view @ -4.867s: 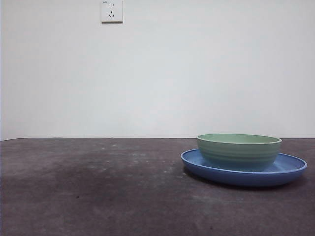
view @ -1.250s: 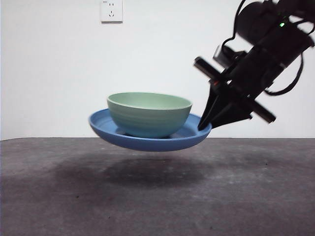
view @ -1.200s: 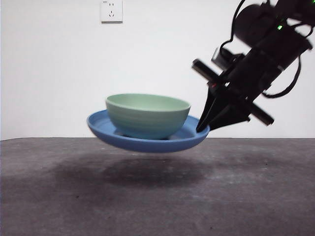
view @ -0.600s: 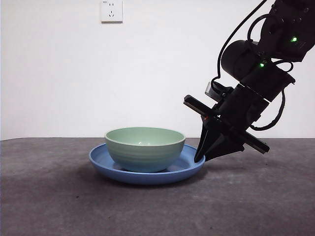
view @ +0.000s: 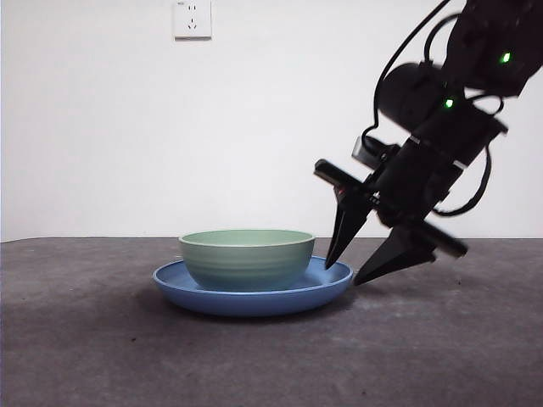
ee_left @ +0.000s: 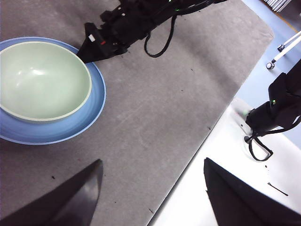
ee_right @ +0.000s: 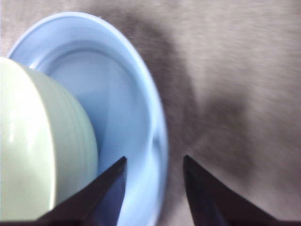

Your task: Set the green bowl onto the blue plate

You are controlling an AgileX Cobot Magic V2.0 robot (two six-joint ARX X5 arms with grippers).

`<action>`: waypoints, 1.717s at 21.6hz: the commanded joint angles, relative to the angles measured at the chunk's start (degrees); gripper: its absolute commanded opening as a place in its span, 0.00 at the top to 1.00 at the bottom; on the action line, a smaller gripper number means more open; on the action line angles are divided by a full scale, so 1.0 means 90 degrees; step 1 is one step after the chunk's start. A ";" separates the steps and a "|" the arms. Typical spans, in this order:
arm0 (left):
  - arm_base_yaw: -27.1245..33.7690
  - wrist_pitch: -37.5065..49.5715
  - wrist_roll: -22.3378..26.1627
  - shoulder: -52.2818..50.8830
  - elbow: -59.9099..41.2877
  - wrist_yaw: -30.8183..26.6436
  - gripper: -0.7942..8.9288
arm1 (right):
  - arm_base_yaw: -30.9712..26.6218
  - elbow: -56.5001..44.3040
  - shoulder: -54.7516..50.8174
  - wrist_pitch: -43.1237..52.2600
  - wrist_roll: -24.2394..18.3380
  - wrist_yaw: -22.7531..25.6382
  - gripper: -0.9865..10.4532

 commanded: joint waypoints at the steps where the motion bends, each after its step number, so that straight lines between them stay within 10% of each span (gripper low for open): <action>1: -0.0029 0.0036 0.0160 0.0034 0.0046 0.0032 0.56 | -0.0005 0.0131 -0.0435 -0.0342 -0.0129 0.0265 0.73; 12: -0.0029 0.0034 0.0177 0.0034 0.0046 0.0032 0.56 | 0.0117 0.0131 -0.4143 -0.2943 -0.1545 0.0435 0.73; 33: -0.0029 0.0015 0.0175 0.0034 0.0046 0.0032 0.58 | 0.0498 0.0131 -0.5994 -0.4568 -0.1853 -0.0330 0.73; 37: -0.0029 -0.0015 0.0177 0.0034 0.0046 0.0032 0.83 | 0.0498 0.0131 -0.5996 -0.4575 -0.1906 -0.0328 0.89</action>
